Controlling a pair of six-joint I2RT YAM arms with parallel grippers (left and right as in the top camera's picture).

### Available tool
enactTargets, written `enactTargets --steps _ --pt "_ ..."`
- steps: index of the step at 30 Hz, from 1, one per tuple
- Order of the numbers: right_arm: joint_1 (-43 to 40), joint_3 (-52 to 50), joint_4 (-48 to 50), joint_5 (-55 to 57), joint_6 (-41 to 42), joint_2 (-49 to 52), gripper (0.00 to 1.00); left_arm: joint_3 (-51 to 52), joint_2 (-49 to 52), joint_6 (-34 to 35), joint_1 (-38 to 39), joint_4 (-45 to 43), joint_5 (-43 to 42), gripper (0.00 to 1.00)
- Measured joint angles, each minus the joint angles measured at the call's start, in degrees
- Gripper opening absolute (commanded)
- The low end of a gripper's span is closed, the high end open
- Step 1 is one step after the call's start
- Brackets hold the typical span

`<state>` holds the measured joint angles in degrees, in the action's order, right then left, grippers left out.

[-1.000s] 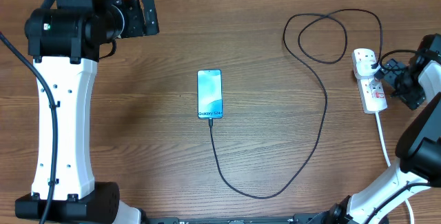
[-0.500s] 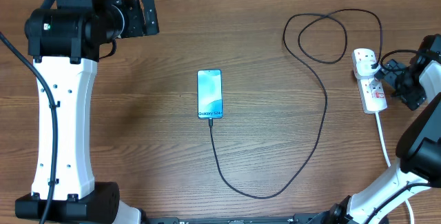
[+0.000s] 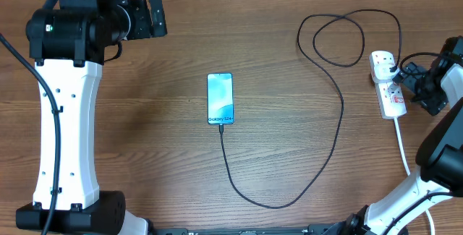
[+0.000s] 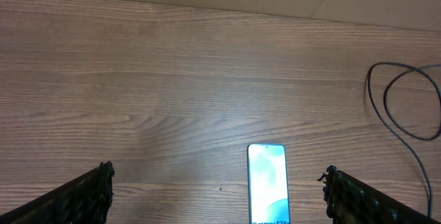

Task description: Plug charger to phone and switch on socket

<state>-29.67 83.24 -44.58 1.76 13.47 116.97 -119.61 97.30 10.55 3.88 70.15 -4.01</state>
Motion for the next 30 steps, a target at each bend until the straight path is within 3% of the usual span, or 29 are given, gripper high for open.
enactTargets --steps 12,22,30 --pt "-0.3 0.0 -2.2 -2.6 -1.3 0.0 1.00 0.0 0.0 0.0 0.0 0.0 0.0 1.00" --pt "0.1 4.4 -9.4 -1.2 0.1 -1.4 1.00 0.0 0.0 0.0 0.0 0.0 0.0 1.00" --pt "0.2 5.6 -16.9 0.1 4.2 -21.4 1.00 0.0 0.0 0.0 0.0 0.0 0.0 1.00"
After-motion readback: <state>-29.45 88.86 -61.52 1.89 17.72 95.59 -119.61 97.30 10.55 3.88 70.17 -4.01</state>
